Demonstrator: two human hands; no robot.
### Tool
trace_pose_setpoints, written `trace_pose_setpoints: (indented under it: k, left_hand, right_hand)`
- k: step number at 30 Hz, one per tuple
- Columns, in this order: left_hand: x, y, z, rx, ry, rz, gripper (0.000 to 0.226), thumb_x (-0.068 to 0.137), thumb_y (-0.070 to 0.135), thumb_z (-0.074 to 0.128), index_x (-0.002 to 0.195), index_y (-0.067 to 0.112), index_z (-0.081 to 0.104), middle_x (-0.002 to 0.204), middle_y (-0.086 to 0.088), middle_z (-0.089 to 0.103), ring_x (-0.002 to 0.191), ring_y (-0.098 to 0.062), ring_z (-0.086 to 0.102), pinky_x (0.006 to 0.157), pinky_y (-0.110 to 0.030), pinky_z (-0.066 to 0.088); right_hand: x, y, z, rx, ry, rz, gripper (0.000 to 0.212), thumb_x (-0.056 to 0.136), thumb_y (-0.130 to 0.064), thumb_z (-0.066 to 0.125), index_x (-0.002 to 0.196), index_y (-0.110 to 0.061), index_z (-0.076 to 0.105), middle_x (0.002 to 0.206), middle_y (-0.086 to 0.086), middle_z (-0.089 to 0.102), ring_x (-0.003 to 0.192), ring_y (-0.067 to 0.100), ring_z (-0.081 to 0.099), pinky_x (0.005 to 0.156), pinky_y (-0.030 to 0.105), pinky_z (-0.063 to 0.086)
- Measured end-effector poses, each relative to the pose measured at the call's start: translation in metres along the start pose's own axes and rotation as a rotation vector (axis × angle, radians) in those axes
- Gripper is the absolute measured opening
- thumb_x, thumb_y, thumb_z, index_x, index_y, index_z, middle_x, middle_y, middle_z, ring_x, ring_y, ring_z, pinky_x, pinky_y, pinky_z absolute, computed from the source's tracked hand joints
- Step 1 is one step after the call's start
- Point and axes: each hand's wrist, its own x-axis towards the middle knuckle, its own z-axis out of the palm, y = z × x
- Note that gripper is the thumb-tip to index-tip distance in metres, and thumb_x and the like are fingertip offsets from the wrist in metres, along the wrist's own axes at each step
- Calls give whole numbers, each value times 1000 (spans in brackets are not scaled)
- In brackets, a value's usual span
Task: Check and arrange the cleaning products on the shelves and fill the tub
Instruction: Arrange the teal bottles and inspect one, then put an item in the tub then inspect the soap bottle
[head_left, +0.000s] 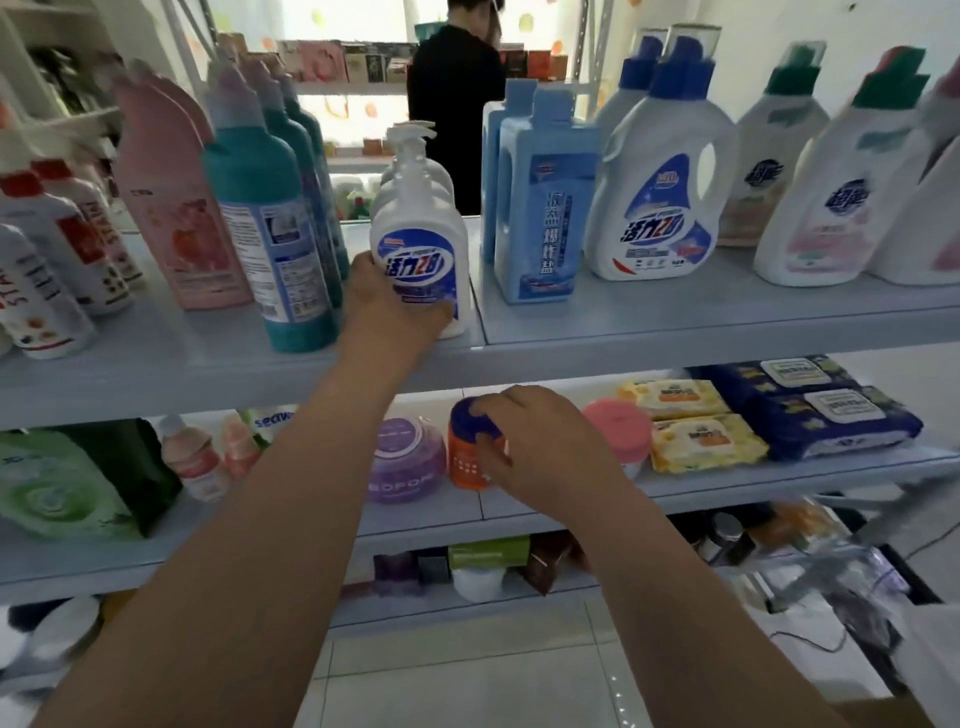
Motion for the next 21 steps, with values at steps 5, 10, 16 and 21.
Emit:
trace_pose_setpoints:
  k: [5,10,16,21]
  left_hand:
    - [1,4,7,62,42,-47,94,56,56,91,131,17,50,128,0,56,109,-15,59,90,-31,50]
    - [-41,21,0,-31,66,-18,71,73,29,91,117,22,36,112,6,56,99,-15,59,76,-22,46]
    - [-126,24,-32,-66,-41,-41,67,70,29,90,115,25,40,97,15,59,79,4,57,54,-4,44]
    - [-160,-14,-33,-124,-136,-113,62,68,27,92,105,33,42,103,9,63,84,2,59,57,-6,45]
  right_hand:
    - [-5,21,0,10,24,-93,32,97,-29,56,125,-17,67,112,5,70,104,25,62,85,42,53]
    - [-3,30,1,125,15,-55,43,98,-34,58,139,-25,57,134,-2,60,118,18,56,93,33,49]
    - [-8,14,-2,996,44,130,48,103,-34,59,149,-34,44,133,-12,60,115,2,63,82,23,59]
    - [-15,-23,21,1454,93,199,30,96,-34,57,125,-27,64,116,-3,75,111,16,70,87,32,59]
